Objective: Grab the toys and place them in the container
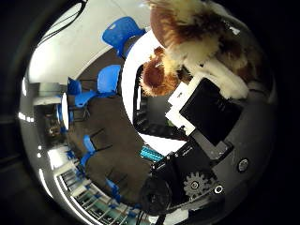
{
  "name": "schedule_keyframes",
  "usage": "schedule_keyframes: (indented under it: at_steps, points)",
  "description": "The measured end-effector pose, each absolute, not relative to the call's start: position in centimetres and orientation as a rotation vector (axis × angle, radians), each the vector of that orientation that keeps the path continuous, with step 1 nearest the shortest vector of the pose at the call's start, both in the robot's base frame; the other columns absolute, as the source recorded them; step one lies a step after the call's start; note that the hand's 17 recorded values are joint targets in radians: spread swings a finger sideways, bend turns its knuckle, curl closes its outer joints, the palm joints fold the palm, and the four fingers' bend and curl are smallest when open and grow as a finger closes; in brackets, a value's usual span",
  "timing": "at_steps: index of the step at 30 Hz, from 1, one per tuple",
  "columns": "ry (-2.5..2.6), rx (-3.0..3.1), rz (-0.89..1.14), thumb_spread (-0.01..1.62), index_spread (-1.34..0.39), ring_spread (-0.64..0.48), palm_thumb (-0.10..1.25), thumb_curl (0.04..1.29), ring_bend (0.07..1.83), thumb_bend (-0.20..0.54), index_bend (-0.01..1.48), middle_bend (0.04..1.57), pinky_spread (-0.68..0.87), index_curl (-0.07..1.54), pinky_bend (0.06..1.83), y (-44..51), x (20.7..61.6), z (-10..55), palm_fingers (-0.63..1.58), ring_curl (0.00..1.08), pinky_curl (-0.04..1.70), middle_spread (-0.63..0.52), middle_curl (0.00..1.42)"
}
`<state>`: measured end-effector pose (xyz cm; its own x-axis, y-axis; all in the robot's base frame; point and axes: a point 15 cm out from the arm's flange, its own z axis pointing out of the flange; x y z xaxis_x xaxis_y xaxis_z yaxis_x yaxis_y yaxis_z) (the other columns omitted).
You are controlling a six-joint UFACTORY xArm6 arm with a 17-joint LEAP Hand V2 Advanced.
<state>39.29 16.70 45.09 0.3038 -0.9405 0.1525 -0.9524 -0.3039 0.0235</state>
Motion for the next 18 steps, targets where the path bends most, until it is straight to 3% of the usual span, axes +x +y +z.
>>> schedule_keyframes:
  at_steps: [10, 15, 18]
  points:
    - [-1.817, 2.414, 0.072, 1.22, -0.29, -0.25, 0.88, 0.54, 1.29, -0.025, 0.84, 1.24, -0.28, 0.84, 1.15, 16.4, 38.4, 44.6, 1.06, 0.77, 0.96, -0.17, 0.76]
    - [-1.804, 2.393, 0.01, 1.26, -0.32, -0.27, 0.74, 0.43, 1.26, -0.025, 0.5, 1.15, -0.41, 0.77, 1.03, 16.0, 37.2, 44.5, 1.01, 0.69, 0.84, -0.19, 0.71]
    - [-1.808, 2.409, 0.019, 1.26, -0.36, -0.29, 0.7, 0.38, 1.24, -0.024, 0.18, 1.04, -0.53, 0.71, 1.0, 15.8, 36.9, 45.2, 0.75, 0.65, 0.77, -0.21, 0.67]
